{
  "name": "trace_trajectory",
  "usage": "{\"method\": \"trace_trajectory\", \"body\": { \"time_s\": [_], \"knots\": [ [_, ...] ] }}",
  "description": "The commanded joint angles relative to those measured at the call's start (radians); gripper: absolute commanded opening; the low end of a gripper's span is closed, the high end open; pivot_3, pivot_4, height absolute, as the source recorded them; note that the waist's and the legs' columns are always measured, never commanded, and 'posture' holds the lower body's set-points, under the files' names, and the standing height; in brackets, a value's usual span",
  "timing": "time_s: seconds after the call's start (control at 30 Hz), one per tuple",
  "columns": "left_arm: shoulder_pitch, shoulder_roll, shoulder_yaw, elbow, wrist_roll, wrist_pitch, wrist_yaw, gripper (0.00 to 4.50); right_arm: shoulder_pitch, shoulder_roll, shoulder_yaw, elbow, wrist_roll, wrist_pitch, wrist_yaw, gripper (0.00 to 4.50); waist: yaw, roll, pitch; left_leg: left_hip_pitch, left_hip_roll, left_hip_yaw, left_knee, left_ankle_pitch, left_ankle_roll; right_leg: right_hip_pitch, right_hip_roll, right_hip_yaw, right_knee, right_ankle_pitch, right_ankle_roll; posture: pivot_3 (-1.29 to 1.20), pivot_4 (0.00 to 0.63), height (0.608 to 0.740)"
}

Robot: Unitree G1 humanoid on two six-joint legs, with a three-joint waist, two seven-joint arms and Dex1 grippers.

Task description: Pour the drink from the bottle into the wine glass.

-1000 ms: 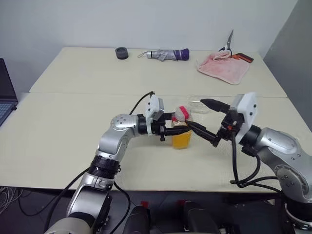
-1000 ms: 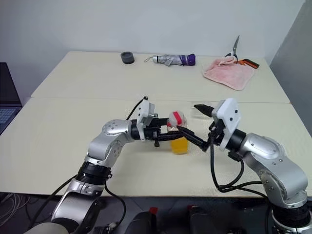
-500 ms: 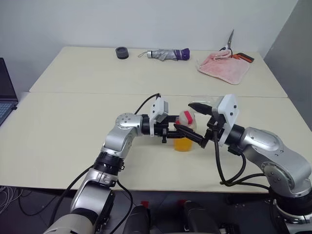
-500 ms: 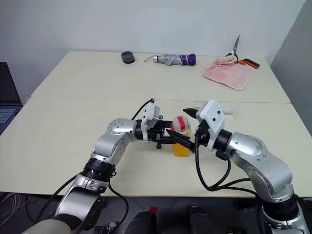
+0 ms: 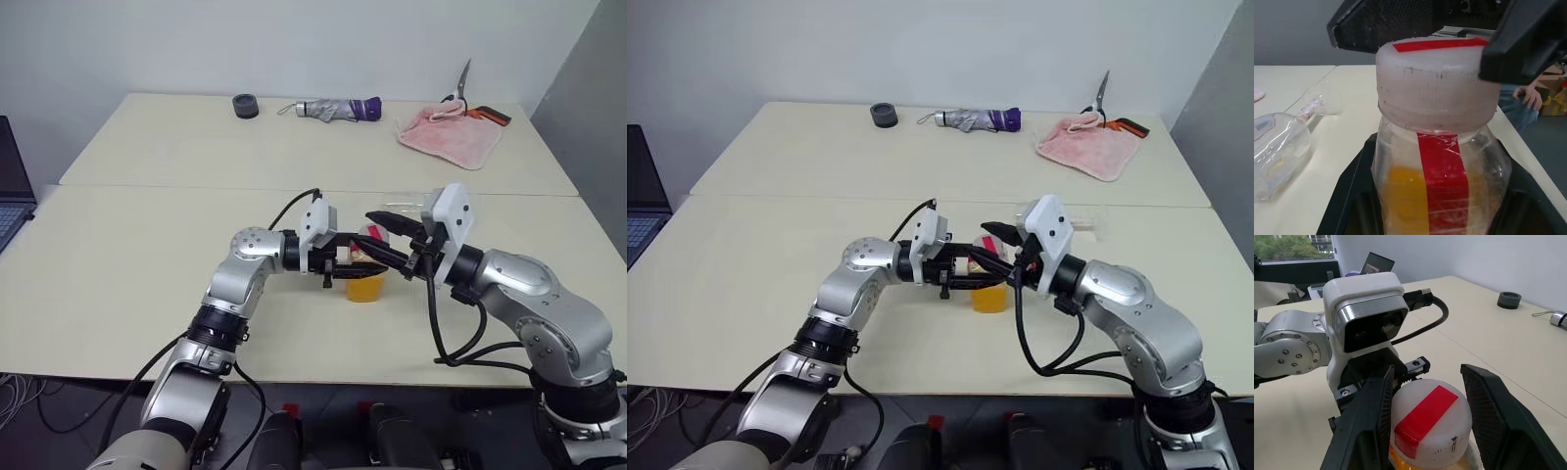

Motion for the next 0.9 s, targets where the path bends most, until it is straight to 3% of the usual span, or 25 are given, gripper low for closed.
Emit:
{"method": "trace_trajectory", "body": {
  "time_s": [0.03,0.3,0.43,0.53,0.67,0.8,0.9],
  "knots": [
    [-0.027,-0.005,0.006,-0.038,-0.018,-0.013,-0.008,1.95,-0.028,-0.031,0.031,0.004,-0.008,-0.039,0.086,1.83,0.000,0.000,0.000,0.000,0.000,0.000,0.000,0.000,0.000,0.000,0.000,0.000,0.000,0.000,0.000,0.00,0.150,0.740],
    [-0.052,0.008,0.002,-0.067,-0.041,0.005,-0.068,1.94,-0.195,-0.198,0.091,0.294,-0.029,-0.191,0.551,1.83,0.000,0.000,0.000,0.000,0.000,0.000,0.000,0.000,0.000,0.000,0.000,0.000,0.000,0.000,0.000,0.00,0.150,0.740],
    [-0.055,0.010,0.001,-0.063,-0.035,0.000,-0.070,1.94,-0.253,-0.199,0.050,0.375,0.002,-0.170,0.580,1.83,0.000,0.000,0.000,0.000,0.000,0.000,0.000,0.000,0.000,0.000,0.000,-0.001,0.000,0.000,0.000,0.00,0.150,0.740],
    [-0.048,0.011,0.002,-0.065,-0.027,-0.002,-0.056,1.94,-0.194,-0.182,-0.023,0.305,0.043,-0.125,0.485,1.83,0.001,0.000,0.000,0.000,0.000,-0.001,0.000,0.000,0.000,0.000,0.000,-0.001,0.000,0.000,0.000,0.00,0.150,0.740],
    [-0.039,0.009,0.000,-0.067,-0.020,-0.002,-0.036,1.94,-0.060,-0.163,-0.121,0.110,0.087,-0.073,0.329,3.20,0.004,0.000,0.000,-0.002,0.000,-0.001,0.000,0.000,0.000,0.000,-0.002,-0.001,-0.001,0.000,0.000,0.00,0.150,0.740],
    [-0.048,0.003,-0.005,-0.041,-0.011,-0.014,-0.027,1.93,0.071,-0.076,-0.190,-0.140,0.163,0.029,0.070,4.50,0.003,0.000,0.000,-0.002,0.000,-0.001,0.000,0.000,0.000,0.000,-0.002,-0.001,-0.001,0.000,0.000,0.00,0.150,0.740],
    [-0.069,-0.012,-0.004,0.002,-0.001,-0.028,-0.015,1.93,0.114,0.032,-0.110,-0.242,0.031,0.089,-0.191,4.50,-0.001,0.000,0.000,-0.001,0.000,-0.001,0.000,0.000,0.000,0.000,-0.001,-0.001,0.000,0.000,0.000,0.00,0.150,0.740]
  ]
}}
